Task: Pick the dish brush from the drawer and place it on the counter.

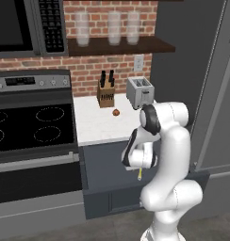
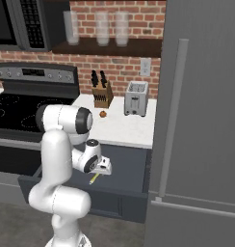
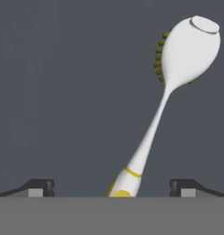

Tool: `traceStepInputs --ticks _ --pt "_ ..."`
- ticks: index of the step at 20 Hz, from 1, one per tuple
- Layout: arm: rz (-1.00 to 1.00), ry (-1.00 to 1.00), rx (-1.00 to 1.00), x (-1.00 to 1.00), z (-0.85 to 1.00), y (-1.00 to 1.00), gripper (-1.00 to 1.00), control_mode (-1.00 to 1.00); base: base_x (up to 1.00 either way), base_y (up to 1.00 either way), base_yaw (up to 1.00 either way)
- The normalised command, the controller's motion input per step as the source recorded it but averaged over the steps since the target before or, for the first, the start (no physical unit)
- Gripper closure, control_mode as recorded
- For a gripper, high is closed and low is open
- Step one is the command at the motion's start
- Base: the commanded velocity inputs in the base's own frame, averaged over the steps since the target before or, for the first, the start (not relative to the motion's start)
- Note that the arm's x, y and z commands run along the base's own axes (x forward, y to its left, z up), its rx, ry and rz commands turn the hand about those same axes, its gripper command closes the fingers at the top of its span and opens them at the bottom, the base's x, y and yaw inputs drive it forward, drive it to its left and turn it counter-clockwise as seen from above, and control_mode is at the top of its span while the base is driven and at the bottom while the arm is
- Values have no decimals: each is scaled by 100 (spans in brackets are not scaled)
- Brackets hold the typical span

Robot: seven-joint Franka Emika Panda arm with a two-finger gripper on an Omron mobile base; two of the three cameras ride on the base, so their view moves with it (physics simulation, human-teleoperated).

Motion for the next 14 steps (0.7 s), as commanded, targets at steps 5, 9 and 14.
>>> traceStepInputs --ticks 5,9,14 --pt "0 0 0 0 -18 0 -100 -100 0 0 0" --pt "0 0 0 0 -17 0 -100 -100 0 0 0" --pt "0 0 0 0 -14 0 100 -100 0 0 0"
